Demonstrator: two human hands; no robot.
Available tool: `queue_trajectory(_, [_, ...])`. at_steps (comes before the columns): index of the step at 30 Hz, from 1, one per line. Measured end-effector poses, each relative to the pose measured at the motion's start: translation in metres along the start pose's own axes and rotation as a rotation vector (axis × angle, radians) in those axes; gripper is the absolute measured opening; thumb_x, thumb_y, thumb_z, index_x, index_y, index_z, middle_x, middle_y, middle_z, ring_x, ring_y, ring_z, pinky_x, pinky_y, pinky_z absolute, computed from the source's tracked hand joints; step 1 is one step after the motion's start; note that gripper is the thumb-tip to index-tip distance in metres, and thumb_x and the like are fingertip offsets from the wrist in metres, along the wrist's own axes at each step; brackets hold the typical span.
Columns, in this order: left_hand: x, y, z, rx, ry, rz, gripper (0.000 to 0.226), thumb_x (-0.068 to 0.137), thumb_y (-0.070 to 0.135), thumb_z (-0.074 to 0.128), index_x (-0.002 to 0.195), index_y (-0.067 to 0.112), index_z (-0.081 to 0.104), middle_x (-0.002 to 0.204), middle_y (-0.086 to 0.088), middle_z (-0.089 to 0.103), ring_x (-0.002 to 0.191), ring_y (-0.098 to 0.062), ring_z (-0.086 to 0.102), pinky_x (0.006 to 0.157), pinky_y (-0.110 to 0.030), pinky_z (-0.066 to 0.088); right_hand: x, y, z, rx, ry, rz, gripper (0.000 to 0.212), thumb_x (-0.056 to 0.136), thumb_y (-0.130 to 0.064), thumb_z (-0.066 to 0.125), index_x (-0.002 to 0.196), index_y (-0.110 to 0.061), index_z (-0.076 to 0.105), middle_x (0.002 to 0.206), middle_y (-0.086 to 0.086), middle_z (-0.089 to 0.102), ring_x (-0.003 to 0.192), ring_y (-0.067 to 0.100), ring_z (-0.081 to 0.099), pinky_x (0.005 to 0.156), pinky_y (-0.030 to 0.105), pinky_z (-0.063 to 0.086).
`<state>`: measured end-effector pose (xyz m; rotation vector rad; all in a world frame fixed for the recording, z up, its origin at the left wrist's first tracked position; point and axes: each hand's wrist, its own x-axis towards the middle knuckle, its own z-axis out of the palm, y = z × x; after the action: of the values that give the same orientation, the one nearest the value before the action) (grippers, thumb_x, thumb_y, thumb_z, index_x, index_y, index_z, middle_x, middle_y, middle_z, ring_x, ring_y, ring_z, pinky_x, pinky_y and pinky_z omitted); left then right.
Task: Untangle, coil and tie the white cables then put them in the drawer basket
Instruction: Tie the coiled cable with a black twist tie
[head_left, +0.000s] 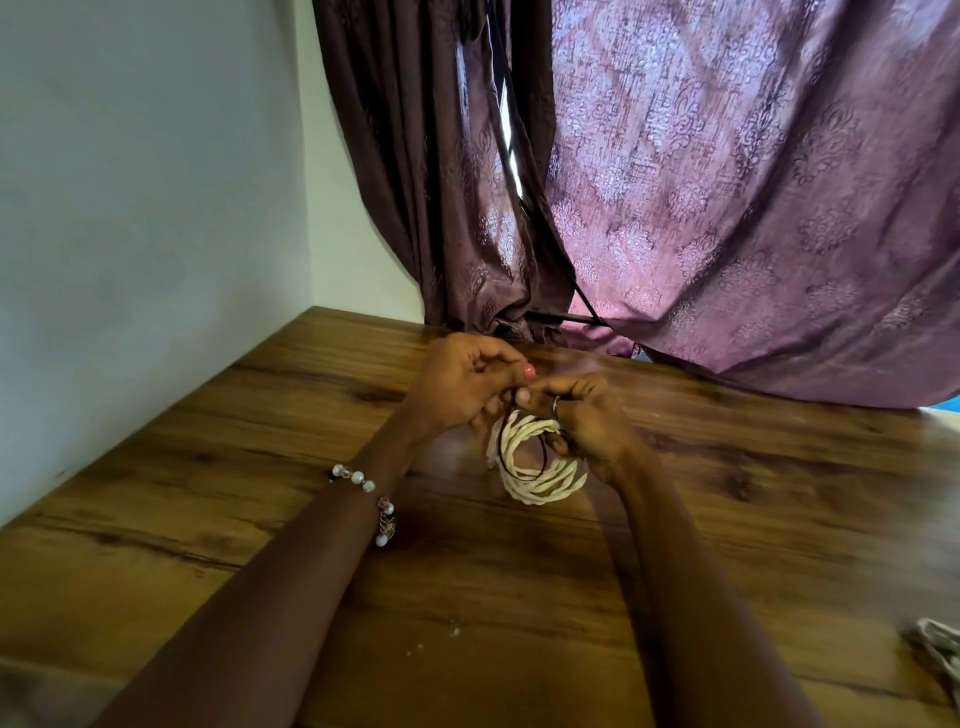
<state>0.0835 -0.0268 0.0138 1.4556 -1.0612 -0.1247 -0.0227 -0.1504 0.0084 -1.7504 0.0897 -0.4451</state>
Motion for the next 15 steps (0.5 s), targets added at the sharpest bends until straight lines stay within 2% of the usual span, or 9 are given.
queue_trajectory(3, [0.001,-0.002,0.001,-0.007,0.215,0.019,0.009,0.087,0.008,0.066,0.089,0.0,0.069,0.043,0.01,0.056,0.034,0.0,0.045,0.035,-0.014,0.036,0.002,0.003,0.0,0.015,-0.047,0.037,0.013,0.089,-0.009,0.062,0.089,-0.006,0.074,0.057,0.001,0.063,0.03,0.004,0.033,0.033,0.012,0.023])
queue_trajectory(5, [0.004,-0.007,-0.003,-0.035,0.394,-0.031,0.01,0.089,0.013,0.065,0.087,0.003,0.068,0.042,0.007,0.052,0.034,-0.004,0.042,0.036,-0.018,0.036,0.003,0.004,-0.002,0.023,-0.08,0.087,0.014,0.088,-0.011,0.062,0.091,-0.004,0.073,0.056,0.003,0.061,0.03,0.005,0.032,0.033,0.011,0.021])
queue_trajectory(7, [0.01,-0.015,-0.011,-0.084,0.576,-0.1,0.01,0.089,0.017,0.065,0.083,0.01,0.067,0.046,0.006,0.052,0.036,-0.008,0.044,0.04,-0.022,0.038,0.002,0.004,-0.004,0.031,-0.133,0.11,0.016,0.09,-0.01,0.059,0.092,-0.001,0.071,0.048,-0.003,0.058,0.028,0.005,0.033,0.035,0.014,0.016])
queue_trajectory(10, [0.016,-0.025,-0.024,-0.125,0.774,-0.177,0.012,0.091,0.019,0.062,0.08,0.013,0.065,0.052,0.001,0.053,0.039,-0.01,0.046,0.044,-0.026,0.041,0.002,0.006,-0.004,0.068,-0.183,0.123,0.018,0.091,-0.008,0.057,0.093,0.004,0.069,0.046,-0.002,0.058,0.026,0.006,0.035,0.036,0.019,0.012])
queue_trajectory(13, [0.014,-0.027,-0.028,-0.206,0.838,-0.241,0.016,0.094,0.019,0.059,0.078,0.013,0.06,0.056,-0.001,0.056,0.039,-0.01,0.05,0.042,-0.025,0.041,0.005,0.01,-0.003,0.088,-0.174,0.13,0.017,0.085,-0.013,0.062,0.082,-0.002,0.074,0.044,0.005,0.052,0.026,0.008,0.033,0.037,0.02,0.011])
queue_trajectory(15, [0.013,-0.026,-0.023,-0.286,0.767,-0.328,0.016,0.096,0.022,0.055,0.085,0.011,0.059,0.062,-0.002,0.063,0.041,-0.01,0.055,0.04,-0.024,0.042,0.005,0.01,-0.002,0.088,-0.138,0.142,0.016,0.084,-0.012,0.063,0.081,0.0,0.073,0.044,0.004,0.054,0.026,0.008,0.032,0.036,0.017,0.015])
